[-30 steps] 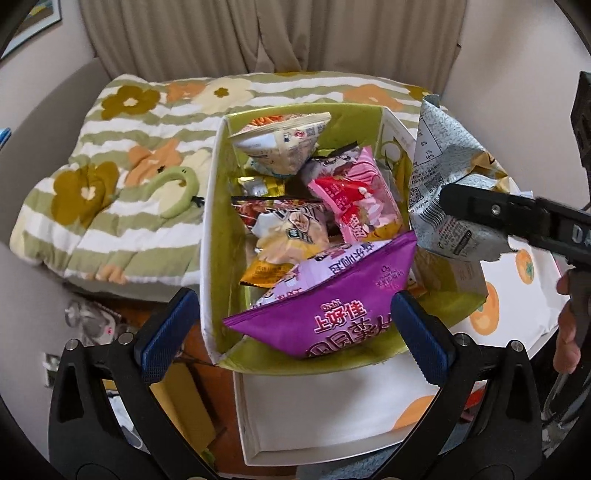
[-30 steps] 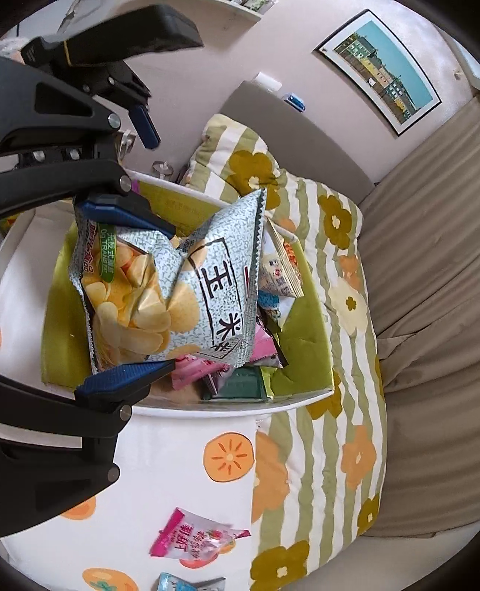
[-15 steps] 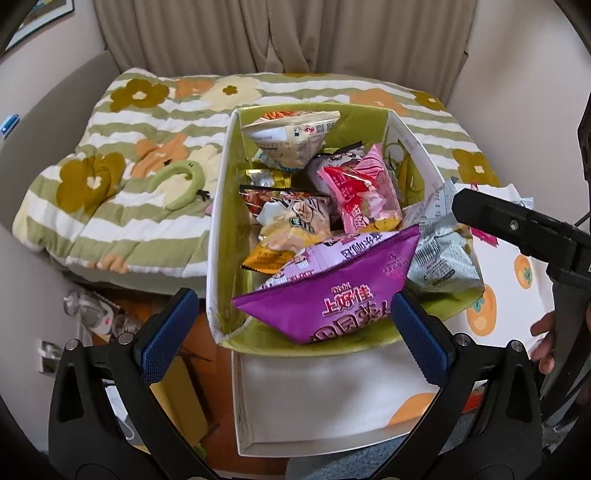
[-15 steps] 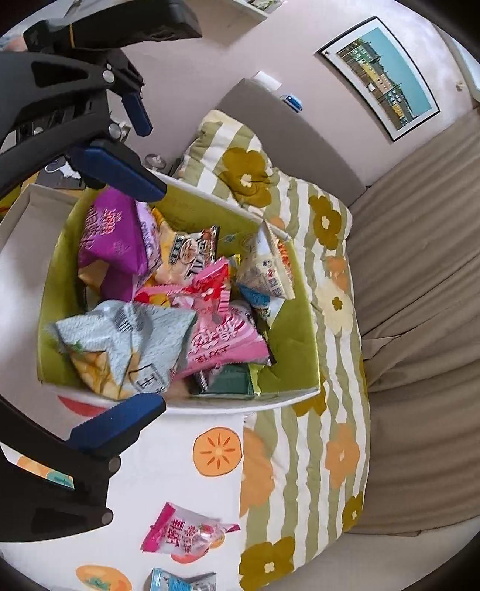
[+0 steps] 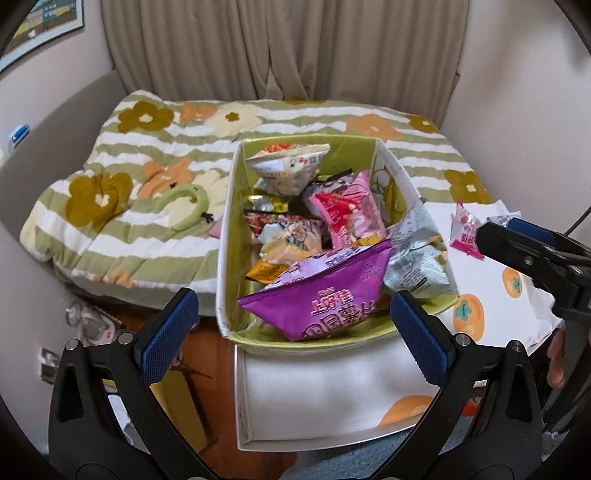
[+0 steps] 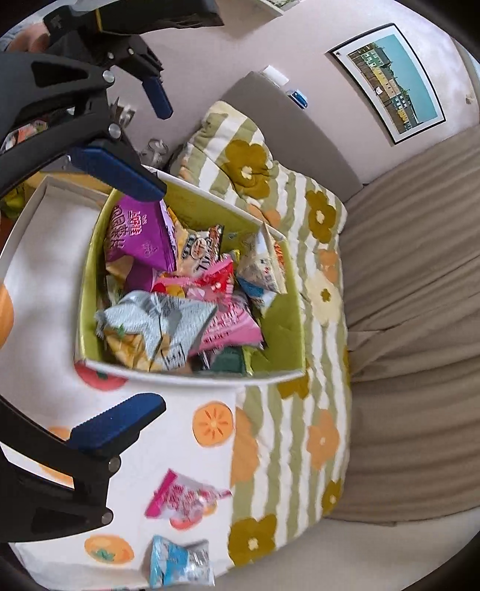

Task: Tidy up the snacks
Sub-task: 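Move both tools back toward the last snacks on the sheet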

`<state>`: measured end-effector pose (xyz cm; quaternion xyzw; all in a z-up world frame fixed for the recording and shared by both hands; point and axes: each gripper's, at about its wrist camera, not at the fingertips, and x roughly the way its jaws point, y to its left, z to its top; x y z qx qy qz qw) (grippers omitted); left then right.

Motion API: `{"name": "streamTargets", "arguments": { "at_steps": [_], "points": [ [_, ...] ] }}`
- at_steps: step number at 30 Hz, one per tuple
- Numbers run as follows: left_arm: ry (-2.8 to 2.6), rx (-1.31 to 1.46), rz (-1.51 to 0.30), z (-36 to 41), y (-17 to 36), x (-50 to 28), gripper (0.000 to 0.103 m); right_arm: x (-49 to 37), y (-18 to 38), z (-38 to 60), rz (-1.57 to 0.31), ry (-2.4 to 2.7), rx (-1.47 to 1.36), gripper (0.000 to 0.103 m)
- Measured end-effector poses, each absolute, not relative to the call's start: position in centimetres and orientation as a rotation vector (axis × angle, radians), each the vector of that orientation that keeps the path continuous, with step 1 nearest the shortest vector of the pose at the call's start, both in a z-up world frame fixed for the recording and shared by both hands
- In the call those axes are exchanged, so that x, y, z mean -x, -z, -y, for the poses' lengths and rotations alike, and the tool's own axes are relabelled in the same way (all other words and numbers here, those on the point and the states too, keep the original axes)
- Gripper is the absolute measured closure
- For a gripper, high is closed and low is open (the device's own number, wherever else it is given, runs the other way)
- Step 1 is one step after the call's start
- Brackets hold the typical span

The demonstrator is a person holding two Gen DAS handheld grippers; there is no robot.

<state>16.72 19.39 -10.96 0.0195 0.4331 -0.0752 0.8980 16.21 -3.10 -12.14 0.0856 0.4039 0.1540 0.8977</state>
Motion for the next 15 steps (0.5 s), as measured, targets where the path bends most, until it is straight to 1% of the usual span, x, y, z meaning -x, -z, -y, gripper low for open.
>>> {"name": "streamTargets", "arguments": {
  "at_steps": [6, 15],
  "points": [
    [0.246, -0.067, -0.859, -16.6, 10.0, -16.6, 0.000, -13.8, 10.5, 5.8, -0.778, -0.224, -0.182, 0.000],
    [0.384, -0.124, -0.821, -9.3, 8.3, -17.6, 0.000, -10.5, 8.1, 13.4, -0.705, 0.081, -0.134, 0.000]
  ]
}}
